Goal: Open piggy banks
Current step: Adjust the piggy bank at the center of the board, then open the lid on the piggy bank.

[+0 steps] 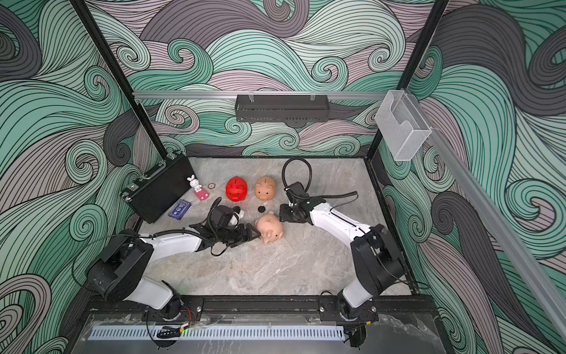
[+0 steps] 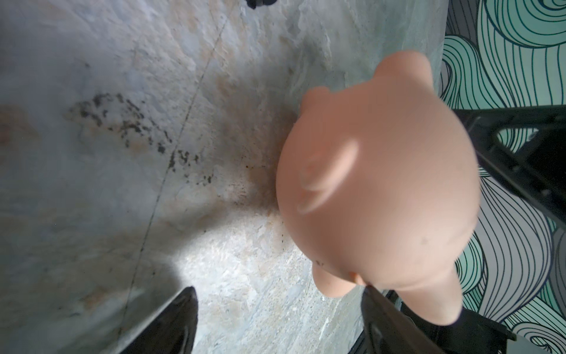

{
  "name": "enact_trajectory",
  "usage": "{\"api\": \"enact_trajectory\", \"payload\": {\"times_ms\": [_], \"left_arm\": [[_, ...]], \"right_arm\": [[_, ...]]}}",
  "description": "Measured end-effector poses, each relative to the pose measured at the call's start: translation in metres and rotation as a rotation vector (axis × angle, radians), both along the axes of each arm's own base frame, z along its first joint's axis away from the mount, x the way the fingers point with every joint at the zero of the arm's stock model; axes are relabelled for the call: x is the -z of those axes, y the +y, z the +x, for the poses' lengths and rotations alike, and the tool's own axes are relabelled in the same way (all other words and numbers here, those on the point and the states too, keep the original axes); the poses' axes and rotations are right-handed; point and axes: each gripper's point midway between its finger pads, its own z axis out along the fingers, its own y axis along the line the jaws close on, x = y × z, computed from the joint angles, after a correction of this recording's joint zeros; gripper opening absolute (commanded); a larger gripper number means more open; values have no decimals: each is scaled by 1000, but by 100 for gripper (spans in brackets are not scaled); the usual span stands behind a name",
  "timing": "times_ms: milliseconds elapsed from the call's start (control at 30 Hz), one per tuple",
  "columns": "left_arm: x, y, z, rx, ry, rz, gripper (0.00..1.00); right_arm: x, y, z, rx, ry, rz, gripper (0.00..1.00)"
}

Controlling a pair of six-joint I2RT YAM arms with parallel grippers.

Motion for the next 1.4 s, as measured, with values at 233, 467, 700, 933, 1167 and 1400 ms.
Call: {"api": "enact_trajectory", "payload": {"times_ms": [233, 467, 700, 933, 1167, 1400], "left_arm": [[-11, 7, 3, -29, -27, 13, 81], [-44, 20, 7, -70, -135, 26, 98], [-44, 19, 14, -65, -133, 61, 99], [-46, 13, 23, -63, -135, 62, 99], [-47, 5, 32, -55, -135, 57, 99], [-32, -1, 31, -33, -93, 47, 99]], "right_arm": [[13, 5, -2, -32, 33, -39, 62], [14, 12, -8, -63, 36, -45, 63], [19, 15, -10, -73, 52, -48, 62], [25, 20, -15, -90, 65, -57, 62], [27, 24, -19, -97, 72, -49, 62], [39, 23, -33, -94, 106, -43, 61]]}}
